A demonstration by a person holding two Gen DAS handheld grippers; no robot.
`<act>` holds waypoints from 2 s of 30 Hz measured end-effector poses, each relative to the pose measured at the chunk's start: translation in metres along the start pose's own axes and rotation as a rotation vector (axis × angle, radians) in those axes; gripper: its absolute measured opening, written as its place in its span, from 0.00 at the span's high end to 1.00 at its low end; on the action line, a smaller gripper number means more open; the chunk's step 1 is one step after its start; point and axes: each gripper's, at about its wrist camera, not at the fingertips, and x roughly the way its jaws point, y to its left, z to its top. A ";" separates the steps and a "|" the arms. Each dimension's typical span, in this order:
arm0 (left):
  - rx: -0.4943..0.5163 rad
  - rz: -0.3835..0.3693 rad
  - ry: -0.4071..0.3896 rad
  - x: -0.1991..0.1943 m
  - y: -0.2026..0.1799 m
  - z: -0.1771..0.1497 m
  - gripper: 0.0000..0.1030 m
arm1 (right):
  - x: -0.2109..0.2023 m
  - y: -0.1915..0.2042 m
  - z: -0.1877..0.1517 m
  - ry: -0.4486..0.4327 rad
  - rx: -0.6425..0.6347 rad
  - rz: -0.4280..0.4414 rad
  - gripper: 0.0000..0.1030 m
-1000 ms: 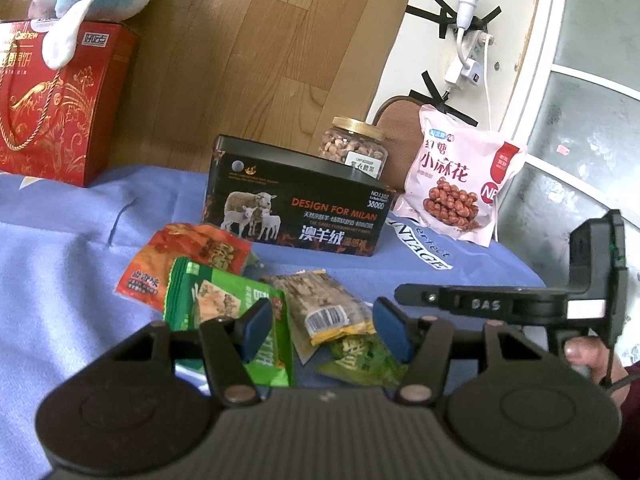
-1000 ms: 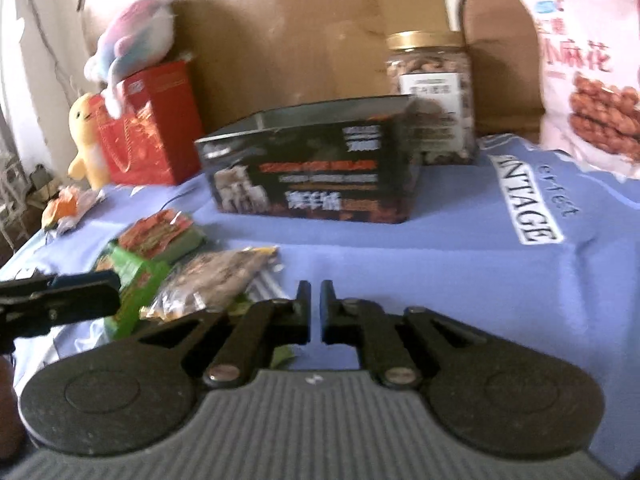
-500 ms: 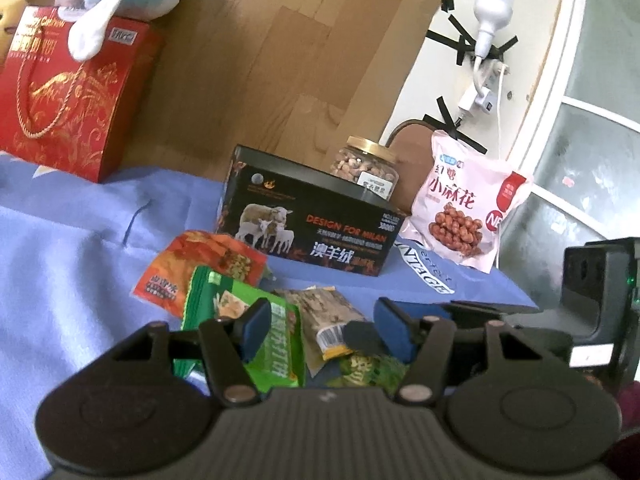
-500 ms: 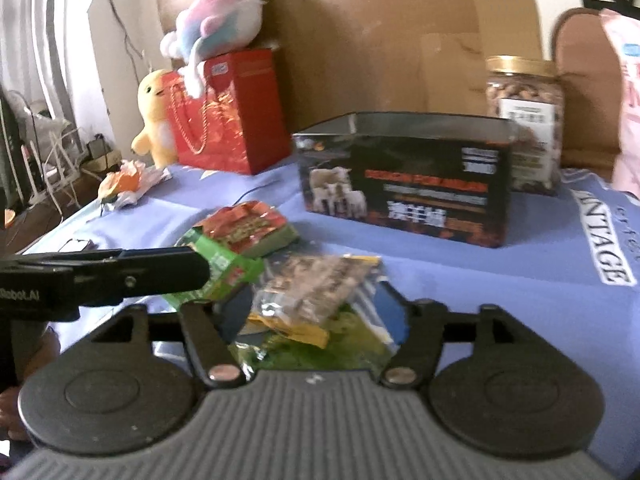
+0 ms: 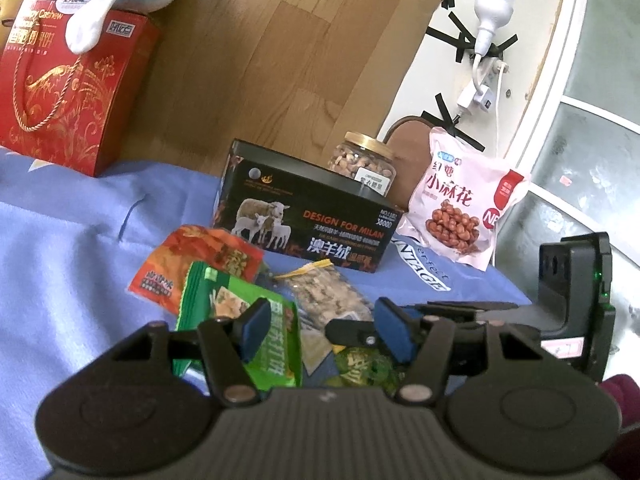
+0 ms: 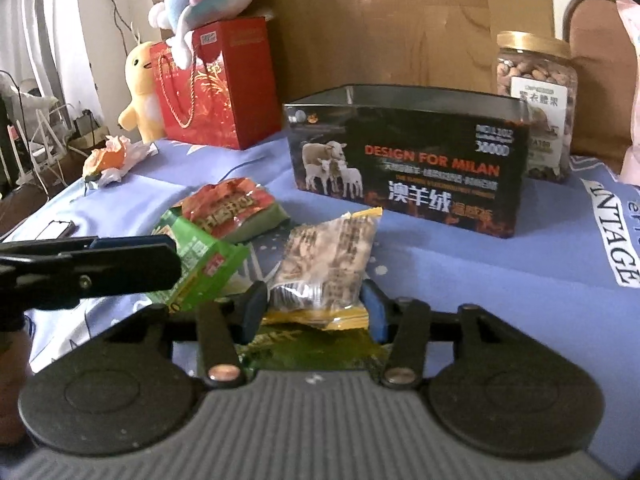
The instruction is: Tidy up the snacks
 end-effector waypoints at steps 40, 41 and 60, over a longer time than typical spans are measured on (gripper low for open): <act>0.018 0.005 0.011 0.003 -0.003 -0.001 0.42 | -0.042 -0.075 -0.020 -0.082 0.192 -0.139 0.47; 0.019 0.005 0.011 0.003 -0.003 -0.001 0.42 | -0.042 -0.076 -0.020 -0.082 0.192 -0.138 0.47; 0.043 0.014 0.017 0.004 -0.005 -0.001 0.42 | -0.045 -0.076 -0.022 -0.090 0.203 -0.133 0.46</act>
